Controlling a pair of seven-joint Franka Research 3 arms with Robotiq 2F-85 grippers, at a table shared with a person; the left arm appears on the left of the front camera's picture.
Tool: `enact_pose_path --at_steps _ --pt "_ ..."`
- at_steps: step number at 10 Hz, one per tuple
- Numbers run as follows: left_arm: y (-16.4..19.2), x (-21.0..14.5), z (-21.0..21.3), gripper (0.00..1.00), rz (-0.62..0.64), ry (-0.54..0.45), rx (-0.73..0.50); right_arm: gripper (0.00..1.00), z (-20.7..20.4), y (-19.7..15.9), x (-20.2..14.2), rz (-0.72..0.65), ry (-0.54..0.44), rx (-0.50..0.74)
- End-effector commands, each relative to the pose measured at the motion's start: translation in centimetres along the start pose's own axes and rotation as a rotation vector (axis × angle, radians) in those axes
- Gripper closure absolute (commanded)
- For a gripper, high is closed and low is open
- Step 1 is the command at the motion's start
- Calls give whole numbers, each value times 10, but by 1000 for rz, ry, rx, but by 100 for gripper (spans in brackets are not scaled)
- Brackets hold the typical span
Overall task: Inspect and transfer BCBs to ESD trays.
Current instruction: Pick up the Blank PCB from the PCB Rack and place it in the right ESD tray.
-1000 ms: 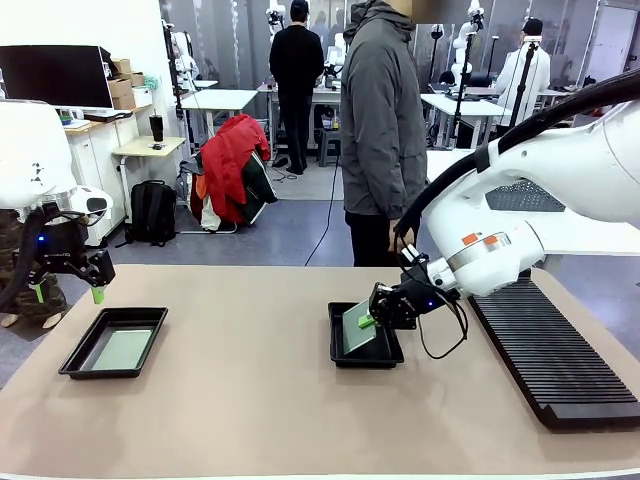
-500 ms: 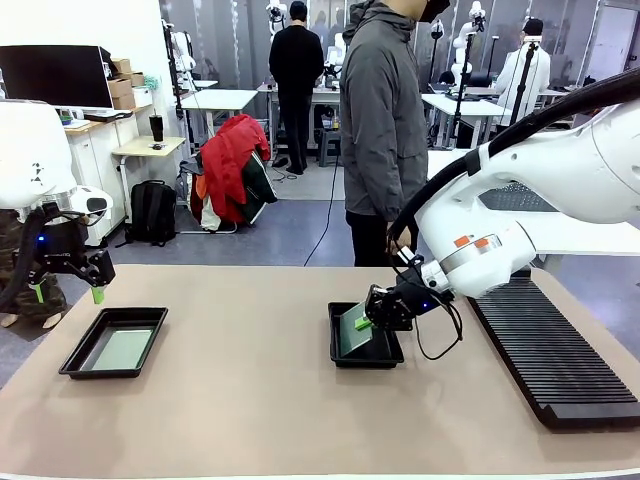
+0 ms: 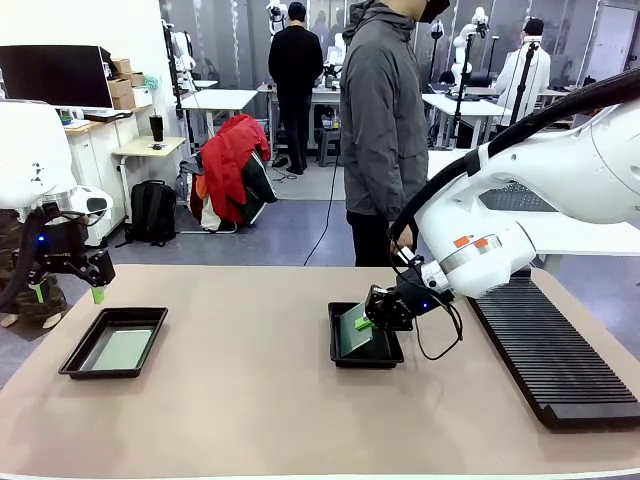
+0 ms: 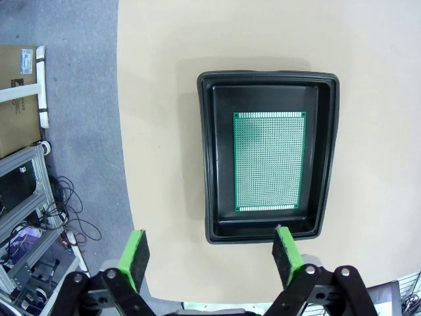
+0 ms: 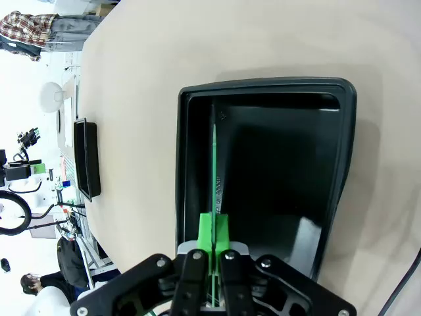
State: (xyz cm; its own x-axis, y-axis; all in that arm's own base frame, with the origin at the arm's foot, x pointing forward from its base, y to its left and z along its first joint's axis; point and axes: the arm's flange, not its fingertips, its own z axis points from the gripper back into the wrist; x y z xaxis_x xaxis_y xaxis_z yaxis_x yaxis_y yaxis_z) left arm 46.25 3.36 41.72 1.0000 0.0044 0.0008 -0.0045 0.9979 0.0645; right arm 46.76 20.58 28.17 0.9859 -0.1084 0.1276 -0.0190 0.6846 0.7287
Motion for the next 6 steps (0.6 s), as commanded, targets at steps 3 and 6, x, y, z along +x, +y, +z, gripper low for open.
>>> enact_pose_path --at_steps 3,6 --pt "1 0 0 0 3 1 1 98 0 0 0 0 0 0" --pt "1 0 0 0 3 1 1 79 -2 12 2 -3 28 -52"
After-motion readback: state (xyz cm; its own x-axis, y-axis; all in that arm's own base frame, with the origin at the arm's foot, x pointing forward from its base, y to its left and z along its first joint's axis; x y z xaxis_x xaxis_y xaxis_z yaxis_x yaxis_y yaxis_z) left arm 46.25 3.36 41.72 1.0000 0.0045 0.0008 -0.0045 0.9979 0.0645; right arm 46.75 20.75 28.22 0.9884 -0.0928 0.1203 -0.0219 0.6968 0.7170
